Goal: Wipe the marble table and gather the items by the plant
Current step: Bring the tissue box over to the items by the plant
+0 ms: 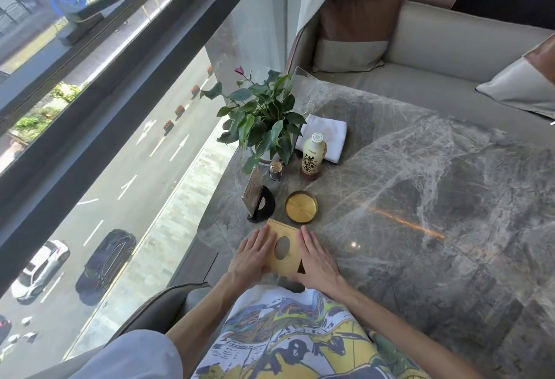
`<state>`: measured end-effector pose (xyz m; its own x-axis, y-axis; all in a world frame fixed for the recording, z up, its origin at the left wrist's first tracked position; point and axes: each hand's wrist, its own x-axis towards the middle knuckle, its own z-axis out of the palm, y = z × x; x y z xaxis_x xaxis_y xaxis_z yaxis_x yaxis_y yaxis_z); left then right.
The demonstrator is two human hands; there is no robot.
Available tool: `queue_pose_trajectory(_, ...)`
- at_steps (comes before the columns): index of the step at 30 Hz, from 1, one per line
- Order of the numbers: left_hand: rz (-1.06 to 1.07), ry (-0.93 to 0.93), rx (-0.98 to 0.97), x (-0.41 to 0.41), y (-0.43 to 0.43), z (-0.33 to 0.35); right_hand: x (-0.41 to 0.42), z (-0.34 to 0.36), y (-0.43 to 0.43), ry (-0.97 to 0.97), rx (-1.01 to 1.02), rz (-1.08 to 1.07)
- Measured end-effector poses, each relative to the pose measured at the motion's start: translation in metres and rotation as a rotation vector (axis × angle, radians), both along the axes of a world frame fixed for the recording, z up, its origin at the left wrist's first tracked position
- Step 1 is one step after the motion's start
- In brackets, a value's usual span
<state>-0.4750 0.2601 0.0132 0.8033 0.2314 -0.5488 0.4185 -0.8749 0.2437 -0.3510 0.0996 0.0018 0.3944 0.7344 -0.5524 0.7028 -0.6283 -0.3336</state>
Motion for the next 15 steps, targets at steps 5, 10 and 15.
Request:
queue_pose_trajectory(5, -0.004, 0.01, 0.033, 0.001, -0.004, -0.001, 0.002, 0.008, 0.0, 0.019, -0.032, 0.005)
queue_pose_trajectory(10, -0.026, 0.049, 0.052, 0.001, -0.011, 0.003, -0.003, 0.017, -0.008, 0.004, -0.023, 0.052)
queue_pose_trajectory(15, 0.008, 0.047, 0.061, 0.003, -0.016, 0.004, -0.007, 0.017, -0.015, -0.057, 0.025, 0.059)
